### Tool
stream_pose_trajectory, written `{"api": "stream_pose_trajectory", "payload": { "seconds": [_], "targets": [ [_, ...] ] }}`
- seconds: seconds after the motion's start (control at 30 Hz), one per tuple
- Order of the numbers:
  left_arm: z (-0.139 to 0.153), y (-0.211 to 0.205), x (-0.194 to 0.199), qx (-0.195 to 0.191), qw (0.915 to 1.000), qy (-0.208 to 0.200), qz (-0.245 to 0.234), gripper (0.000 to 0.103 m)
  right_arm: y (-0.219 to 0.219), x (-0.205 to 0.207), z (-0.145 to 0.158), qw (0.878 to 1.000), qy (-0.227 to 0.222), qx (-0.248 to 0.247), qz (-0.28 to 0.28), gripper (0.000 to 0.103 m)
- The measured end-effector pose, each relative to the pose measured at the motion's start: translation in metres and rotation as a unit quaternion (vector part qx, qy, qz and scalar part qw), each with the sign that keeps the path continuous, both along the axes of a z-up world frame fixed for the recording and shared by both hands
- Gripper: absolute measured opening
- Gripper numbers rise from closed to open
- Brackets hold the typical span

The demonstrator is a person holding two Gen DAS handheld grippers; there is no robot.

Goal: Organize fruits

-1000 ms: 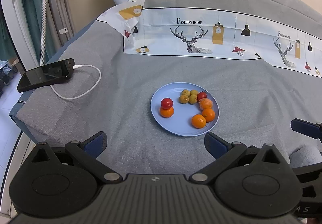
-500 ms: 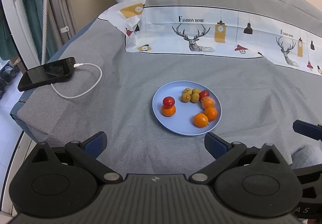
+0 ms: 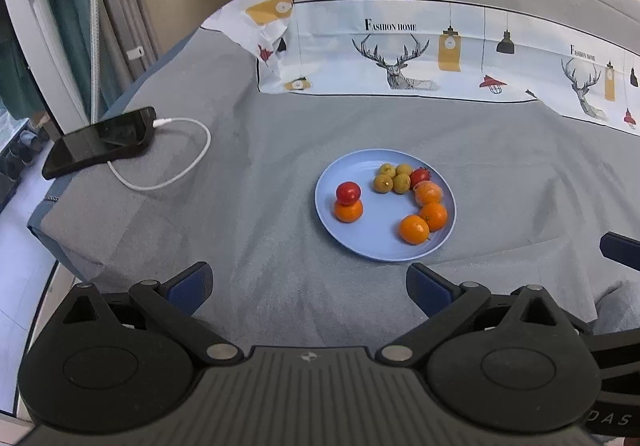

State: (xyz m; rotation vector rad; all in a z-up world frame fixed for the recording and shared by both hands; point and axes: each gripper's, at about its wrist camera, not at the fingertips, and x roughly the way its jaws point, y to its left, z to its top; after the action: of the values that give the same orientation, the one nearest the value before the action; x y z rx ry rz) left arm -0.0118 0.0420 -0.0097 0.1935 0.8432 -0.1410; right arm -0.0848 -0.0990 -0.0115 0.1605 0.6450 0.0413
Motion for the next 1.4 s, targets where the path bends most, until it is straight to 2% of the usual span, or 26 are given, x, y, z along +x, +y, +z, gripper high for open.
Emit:
{"api": "stream_pose_trajectory", "payload": {
  "seconds": [1.4],
  "targets": [
    [-0.0014,-0.0032,0.0002,0.017,0.9998,-0.003,-0.003,0.103,-0.0027,0.0023,-0.0046,1.000,0.006,-0.001,-0.008,0.102]
  ]
}}
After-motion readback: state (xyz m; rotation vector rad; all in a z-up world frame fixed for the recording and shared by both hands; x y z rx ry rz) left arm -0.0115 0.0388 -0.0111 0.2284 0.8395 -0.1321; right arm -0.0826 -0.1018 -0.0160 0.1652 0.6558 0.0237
